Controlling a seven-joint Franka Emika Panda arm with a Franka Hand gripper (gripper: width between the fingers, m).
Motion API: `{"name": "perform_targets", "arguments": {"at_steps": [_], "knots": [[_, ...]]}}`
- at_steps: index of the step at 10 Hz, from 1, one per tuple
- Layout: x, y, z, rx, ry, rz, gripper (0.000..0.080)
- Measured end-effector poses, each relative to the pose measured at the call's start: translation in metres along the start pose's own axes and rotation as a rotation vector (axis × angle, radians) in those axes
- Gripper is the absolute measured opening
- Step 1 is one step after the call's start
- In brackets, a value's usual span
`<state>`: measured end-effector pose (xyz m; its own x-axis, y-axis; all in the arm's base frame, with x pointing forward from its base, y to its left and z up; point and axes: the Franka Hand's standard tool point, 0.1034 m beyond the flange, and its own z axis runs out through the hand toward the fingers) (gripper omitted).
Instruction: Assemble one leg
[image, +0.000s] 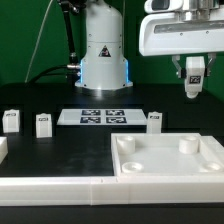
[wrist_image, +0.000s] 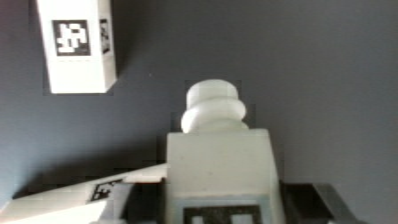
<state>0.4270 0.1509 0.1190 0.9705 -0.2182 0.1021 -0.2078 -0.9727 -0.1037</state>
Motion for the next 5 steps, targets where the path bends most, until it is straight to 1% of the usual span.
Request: {"name": "perform_targets", "arguments": {"at_steps": [1, 2, 3, 5], "knots": [[-0.003, -0.002, 0.001, 0.008, 0.023, -0.005, 0.0288], [0.000, -0.002, 0.003, 0.005, 0.031, -0.045, 0.0288], [0.011, 0.001, 0.006, -0.009, 0.039, -0.107, 0.0288], [0.037, 0.009, 0.002, -0.026, 0.046, -0.195, 0.0288]]}}
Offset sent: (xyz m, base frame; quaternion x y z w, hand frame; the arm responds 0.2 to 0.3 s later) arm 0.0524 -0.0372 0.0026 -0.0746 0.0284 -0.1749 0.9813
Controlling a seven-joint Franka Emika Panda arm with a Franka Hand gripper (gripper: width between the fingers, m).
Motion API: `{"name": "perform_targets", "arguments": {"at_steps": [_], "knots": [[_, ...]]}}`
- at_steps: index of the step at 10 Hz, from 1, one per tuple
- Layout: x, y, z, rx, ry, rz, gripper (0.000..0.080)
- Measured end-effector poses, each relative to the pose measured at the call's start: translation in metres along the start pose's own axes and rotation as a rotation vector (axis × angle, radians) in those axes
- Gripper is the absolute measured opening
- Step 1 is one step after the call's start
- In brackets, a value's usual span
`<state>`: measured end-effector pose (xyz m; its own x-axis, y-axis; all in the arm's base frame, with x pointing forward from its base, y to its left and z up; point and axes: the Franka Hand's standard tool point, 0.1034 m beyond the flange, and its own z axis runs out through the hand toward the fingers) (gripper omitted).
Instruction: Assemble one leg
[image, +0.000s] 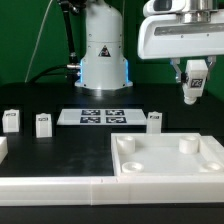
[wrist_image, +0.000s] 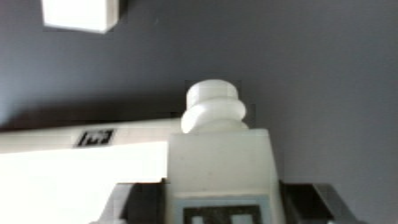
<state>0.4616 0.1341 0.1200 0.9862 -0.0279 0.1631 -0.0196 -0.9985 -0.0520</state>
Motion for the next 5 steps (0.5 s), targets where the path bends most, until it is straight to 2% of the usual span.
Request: {"name": "perform_targets", "arguments": {"at_steps": [2, 5], "knots": [[0.0201, 0.0098, -0.0045, -0.005, 0.015, -0.049, 0.0288], [0.0182, 0.0082, -0.0030, -0.004, 0.012, -0.050, 0.0288]]}}
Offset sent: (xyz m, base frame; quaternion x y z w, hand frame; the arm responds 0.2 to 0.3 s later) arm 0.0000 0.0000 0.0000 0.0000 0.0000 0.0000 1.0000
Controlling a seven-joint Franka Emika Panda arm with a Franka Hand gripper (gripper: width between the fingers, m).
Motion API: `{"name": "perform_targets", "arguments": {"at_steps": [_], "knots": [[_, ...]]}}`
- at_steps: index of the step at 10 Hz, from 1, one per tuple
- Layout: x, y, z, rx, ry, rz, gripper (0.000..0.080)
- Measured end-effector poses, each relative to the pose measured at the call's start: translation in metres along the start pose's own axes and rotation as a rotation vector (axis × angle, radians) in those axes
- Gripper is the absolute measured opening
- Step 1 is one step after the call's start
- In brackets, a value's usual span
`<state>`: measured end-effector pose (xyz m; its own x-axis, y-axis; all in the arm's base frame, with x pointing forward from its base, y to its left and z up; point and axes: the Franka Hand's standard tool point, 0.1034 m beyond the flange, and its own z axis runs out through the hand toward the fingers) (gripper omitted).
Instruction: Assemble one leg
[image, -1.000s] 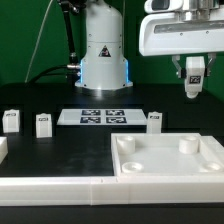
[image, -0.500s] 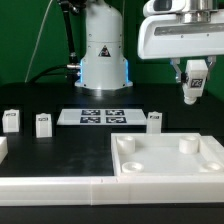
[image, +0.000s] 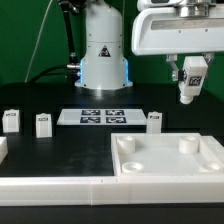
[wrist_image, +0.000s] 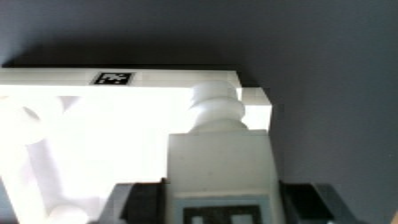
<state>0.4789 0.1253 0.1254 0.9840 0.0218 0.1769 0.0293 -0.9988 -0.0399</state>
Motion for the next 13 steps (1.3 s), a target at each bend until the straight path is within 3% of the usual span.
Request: {"name": "perform_targets", "arguments": {"at_steps": [2, 4, 8, 10, 13], "knots": [[0.003, 0.002, 0.002, 0.000, 0.000, -0.027, 0.0288], [0.032, 0.009, 0.010, 0.002, 0.017, -0.078, 0.0288], [0.087, 0.005, 0.019, 0.022, 0.079, -0.125, 0.0288], [0.091, -0.002, 0.036, 0.039, 0.118, -0.140, 0.0288], [0.093, -0.003, 0.035, 0.047, 0.154, -0.139, 0.0288]]}}
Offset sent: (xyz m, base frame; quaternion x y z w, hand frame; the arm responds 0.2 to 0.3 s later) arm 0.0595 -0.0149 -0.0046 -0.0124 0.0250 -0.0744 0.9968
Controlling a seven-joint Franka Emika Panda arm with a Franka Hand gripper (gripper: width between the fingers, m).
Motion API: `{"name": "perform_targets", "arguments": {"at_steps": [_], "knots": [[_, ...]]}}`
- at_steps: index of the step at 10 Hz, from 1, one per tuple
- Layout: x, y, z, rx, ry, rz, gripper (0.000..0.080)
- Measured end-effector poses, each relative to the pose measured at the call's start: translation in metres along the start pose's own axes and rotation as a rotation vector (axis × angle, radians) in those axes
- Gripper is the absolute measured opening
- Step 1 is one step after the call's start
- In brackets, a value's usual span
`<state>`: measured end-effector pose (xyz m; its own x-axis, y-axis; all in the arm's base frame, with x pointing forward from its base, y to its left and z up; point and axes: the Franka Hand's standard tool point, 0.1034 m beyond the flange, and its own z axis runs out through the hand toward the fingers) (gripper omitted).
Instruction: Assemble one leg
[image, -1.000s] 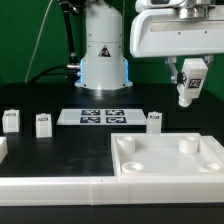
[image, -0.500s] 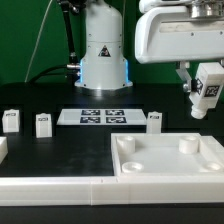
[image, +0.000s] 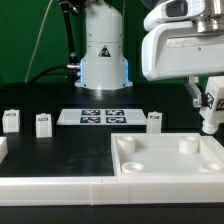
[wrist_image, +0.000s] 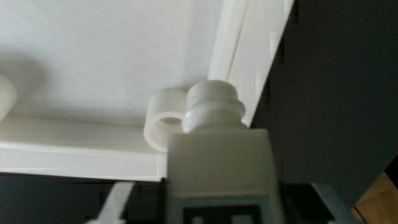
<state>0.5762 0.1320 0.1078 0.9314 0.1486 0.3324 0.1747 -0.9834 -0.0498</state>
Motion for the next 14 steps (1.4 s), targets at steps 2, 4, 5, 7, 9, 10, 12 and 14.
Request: {"name": "perform_targets", "arguments": {"at_steps": [2, 4, 5, 7, 9, 10, 12, 14], "knots": [[-0.001, -0.001, 0.001, 0.009, 0.059, 0.001, 0.0288], [0.004, 0.005, 0.005, 0.007, 0.061, 0.003, 0.0288], [0.010, 0.007, 0.008, 0.007, 0.068, -0.001, 0.0288], [0.022, 0.012, 0.020, 0.006, 0.076, -0.004, 0.0288], [0.025, 0.015, 0.029, 0.006, 0.077, -0.006, 0.0288], [0.026, 0.013, 0.032, 0.009, 0.100, -0.005, 0.0288], [0.027, 0.014, 0.032, 0.011, 0.163, 0.007, 0.0288], [0.021, 0.015, 0.036, 0.011, 0.150, 0.013, 0.0288]]}}
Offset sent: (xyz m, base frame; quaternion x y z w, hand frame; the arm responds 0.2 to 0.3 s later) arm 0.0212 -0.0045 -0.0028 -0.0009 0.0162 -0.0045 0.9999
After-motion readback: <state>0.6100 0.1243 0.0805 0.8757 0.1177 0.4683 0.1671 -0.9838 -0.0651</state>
